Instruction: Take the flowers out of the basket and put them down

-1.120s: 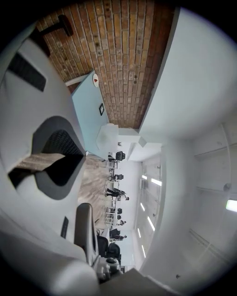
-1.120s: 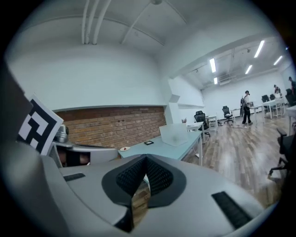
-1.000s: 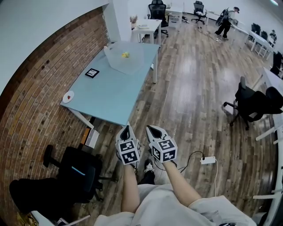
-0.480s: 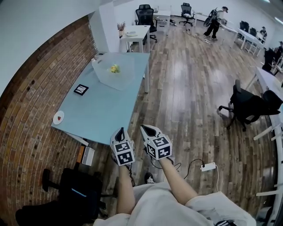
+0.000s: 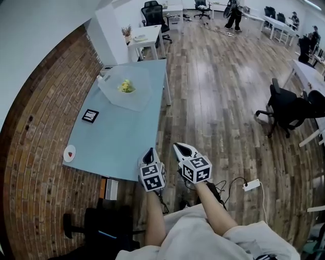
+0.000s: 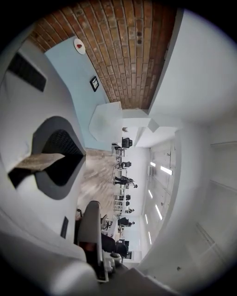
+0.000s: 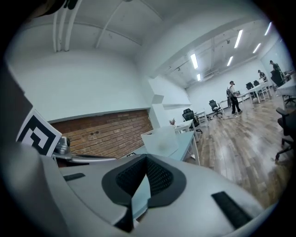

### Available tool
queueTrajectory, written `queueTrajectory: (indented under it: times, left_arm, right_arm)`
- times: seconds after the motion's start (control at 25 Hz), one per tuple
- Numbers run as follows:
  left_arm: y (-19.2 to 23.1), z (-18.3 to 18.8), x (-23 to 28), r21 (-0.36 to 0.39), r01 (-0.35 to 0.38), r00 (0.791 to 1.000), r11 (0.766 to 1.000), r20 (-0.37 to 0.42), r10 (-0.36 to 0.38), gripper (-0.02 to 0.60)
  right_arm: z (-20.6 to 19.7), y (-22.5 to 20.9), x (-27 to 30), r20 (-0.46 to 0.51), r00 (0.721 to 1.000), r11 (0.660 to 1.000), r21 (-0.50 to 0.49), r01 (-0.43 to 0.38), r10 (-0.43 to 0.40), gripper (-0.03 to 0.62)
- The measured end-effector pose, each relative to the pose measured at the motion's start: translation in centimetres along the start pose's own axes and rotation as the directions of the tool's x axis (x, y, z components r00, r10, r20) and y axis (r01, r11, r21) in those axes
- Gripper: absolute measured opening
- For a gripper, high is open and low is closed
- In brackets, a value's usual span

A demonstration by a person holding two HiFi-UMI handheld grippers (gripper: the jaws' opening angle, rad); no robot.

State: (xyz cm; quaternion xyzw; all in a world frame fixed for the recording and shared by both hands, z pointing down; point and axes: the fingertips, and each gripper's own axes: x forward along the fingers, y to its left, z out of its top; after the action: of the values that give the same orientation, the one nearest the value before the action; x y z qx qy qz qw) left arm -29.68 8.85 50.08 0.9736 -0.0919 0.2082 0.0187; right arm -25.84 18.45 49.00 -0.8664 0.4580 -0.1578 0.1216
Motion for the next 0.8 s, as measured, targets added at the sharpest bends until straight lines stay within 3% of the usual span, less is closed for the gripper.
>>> queueTrajectory:
  times: [0.2,0.8]
  left_arm:
    - [0.9,1.0,3.1,0.001,-0.054,0.998,0.999,-0.008,0.054,0.019]
    - [7.8,7.9,14.4,-0.052,-0.235,0.972,0.971,-0.027,0.234,0.020]
  right_arm:
    - [1.0,-3.0,2.2,0.027,1.000,0.997,0.073,0.008,-0.010,0.020]
    - [5.8,-8.6,18.1,-0.104,0.988,0.992,0.068,-0.103,0.110,0.020]
